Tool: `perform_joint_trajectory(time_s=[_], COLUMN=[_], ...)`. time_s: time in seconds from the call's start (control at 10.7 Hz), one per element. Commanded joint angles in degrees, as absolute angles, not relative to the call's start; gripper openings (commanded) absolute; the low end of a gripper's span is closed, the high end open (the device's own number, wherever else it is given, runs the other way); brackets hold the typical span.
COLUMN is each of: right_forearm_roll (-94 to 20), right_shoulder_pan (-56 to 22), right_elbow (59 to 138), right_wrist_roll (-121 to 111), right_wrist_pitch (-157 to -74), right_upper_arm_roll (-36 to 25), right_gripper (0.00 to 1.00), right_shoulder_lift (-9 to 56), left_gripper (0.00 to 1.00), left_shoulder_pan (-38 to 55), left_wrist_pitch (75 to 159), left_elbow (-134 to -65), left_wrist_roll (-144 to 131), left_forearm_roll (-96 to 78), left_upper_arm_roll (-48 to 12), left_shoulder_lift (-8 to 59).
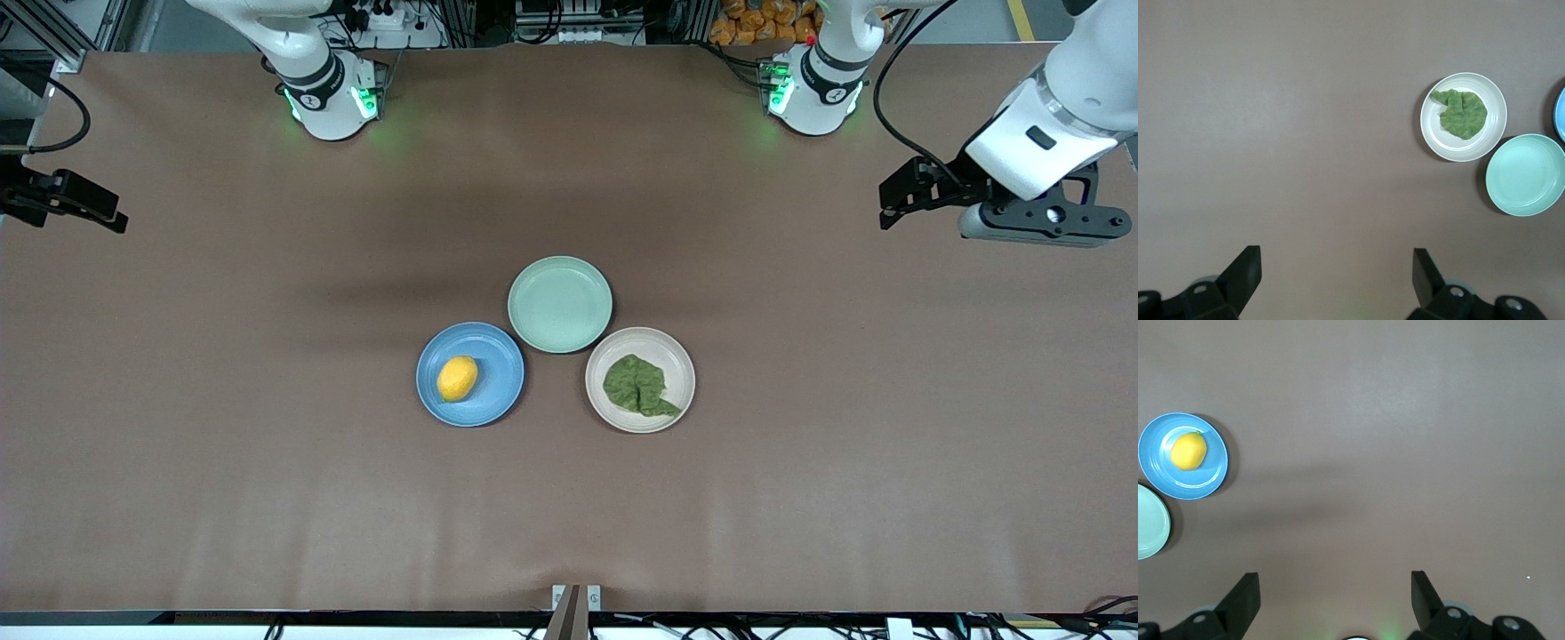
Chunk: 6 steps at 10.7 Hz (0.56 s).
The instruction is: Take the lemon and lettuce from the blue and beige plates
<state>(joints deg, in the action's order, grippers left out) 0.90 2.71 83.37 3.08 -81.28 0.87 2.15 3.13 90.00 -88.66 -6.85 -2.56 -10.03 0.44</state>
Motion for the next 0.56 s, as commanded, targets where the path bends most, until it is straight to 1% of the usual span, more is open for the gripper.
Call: perform_joint_trajectory(time_s=[0.0,0.47], right_forearm_roll=[1.05,1.05], right_shoulder_pan=[3.16,3.25], right_elbow=[82.71,82.71], right_wrist_roll=[3.25,3.08], right_wrist_pitch=[-80.33,-79.63], right_upper_arm_roll=[1.14,1.05], right_gripper=[1.0,1.0], right_shoulder_lift=[1.85,1.76], left_gripper=[1.0,1.0], left_shoulder_pan=[2.64,2.37], left_wrist_pitch=[90.62,94.04], left_elbow=[-89.03,-88.24], left_wrist_roll=[-7.21,-6.51], left_forearm_roll=[-3.96,-2.65], left_upper_arm_roll=[-10.63,-10.46], left_shoulder_lift=[0.09,0.18])
